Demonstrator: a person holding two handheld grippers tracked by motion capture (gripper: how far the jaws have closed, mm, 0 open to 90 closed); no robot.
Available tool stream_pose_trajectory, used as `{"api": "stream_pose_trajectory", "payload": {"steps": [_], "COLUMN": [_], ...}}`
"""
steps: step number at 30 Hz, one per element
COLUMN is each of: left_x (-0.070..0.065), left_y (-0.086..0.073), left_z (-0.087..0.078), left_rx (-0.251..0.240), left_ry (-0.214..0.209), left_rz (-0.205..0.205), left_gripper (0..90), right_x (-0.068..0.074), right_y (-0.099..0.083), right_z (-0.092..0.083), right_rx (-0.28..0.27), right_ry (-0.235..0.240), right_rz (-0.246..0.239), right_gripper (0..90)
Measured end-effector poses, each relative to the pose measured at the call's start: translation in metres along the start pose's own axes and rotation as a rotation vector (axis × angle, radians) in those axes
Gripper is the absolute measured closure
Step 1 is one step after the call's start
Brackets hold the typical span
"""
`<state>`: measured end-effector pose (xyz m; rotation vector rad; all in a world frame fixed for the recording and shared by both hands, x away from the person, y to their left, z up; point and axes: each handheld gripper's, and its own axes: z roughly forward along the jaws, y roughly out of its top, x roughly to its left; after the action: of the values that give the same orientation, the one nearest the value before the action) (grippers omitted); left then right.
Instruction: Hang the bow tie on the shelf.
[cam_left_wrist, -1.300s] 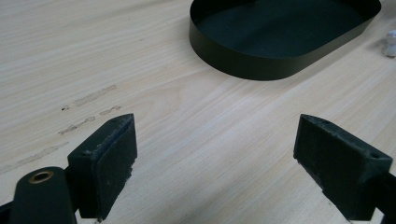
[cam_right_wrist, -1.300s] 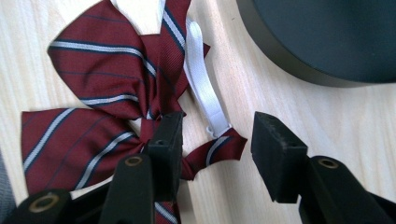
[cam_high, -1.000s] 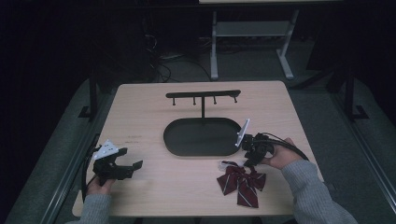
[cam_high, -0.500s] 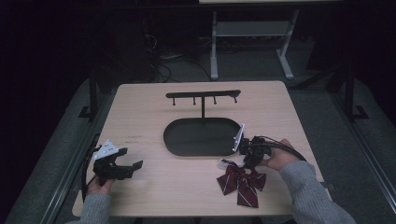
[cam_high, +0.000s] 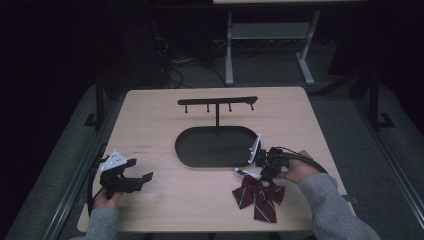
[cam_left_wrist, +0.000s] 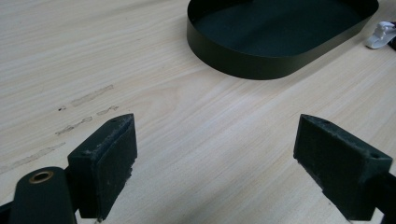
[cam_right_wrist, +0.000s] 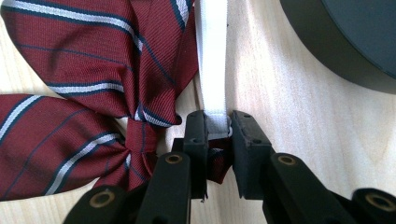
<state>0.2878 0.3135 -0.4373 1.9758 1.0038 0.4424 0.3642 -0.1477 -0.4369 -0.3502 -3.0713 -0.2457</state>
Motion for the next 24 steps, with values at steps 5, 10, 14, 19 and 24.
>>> {"api": "stream_pose_trajectory", "payload": {"steps": [5, 10, 14, 19, 24], "left_x": [0.0, 0.0, 0.0, 0.0, 0.0], "left_y": [0.0, 0.0, 0.0, 0.0, 0.0], "left_z": [0.0, 0.0, 0.0, 0.0, 0.0], "left_rx": [-0.001, 0.001, 0.0, 0.001, 0.002], "left_ry": [-0.001, 0.001, 0.001, 0.001, 0.001], "left_rz": [-0.003, 0.001, -0.001, 0.002, 0.002], "left_gripper": [13.0, 13.0, 13.0, 13.0, 13.0], "right_x": [-0.001, -0.003, -0.003, -0.002, 0.001], "right_y": [-0.002, -0.005, -0.007, -0.01, -0.01], "right_z": [-0.002, -0.008, -0.013, -0.017, -0.024], "right_rx": [-0.003, -0.047, -0.072, -0.104, -0.13], "right_ry": [0.0, 0.006, 0.001, 0.002, -0.009], "right_rz": [0.013, 0.031, 0.042, 0.064, 0.063], "right_gripper": [77.6, 77.7, 77.8, 77.8, 77.9]}}
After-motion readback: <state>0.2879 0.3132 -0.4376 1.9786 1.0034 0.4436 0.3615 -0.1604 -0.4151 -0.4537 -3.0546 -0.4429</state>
